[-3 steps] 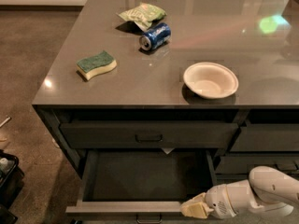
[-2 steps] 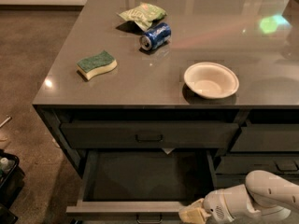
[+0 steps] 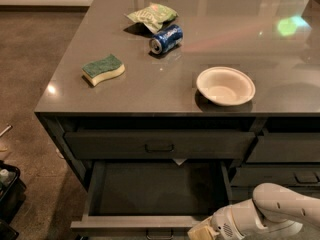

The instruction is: Close middle drawer

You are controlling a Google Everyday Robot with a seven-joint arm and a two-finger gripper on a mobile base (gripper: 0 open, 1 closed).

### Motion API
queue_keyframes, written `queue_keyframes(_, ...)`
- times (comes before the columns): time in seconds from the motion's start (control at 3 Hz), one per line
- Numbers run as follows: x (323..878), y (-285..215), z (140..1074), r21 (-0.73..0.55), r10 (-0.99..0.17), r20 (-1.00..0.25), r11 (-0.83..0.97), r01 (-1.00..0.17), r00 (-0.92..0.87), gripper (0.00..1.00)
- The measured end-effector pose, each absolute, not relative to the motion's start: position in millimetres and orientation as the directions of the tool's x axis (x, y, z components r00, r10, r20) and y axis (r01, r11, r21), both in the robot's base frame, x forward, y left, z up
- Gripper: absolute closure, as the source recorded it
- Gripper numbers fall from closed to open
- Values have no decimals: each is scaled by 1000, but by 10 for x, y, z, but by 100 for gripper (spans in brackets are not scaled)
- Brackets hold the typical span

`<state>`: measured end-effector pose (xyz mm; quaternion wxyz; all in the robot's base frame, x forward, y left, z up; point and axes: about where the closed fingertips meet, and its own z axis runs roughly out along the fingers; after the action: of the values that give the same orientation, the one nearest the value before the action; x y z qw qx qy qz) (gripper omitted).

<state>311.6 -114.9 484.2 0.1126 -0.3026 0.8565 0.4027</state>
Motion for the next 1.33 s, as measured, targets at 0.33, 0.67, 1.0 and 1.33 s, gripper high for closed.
queue_keyframes(0.33, 3077, -1151, 4617, 649, -331, -463, 505, -569, -822, 100)
queue_keyframes(0.67, 3069, -1198, 4308, 716, -187, -501, 459, -526, -845, 100)
queue_keyframes(1.0, 3058, -1212, 4045, 769, -88, -505, 406, -494, -859, 100)
queue_keyframes(1.33, 3223, -1219, 4005, 755, -66, -539, 404, -517, -840, 100)
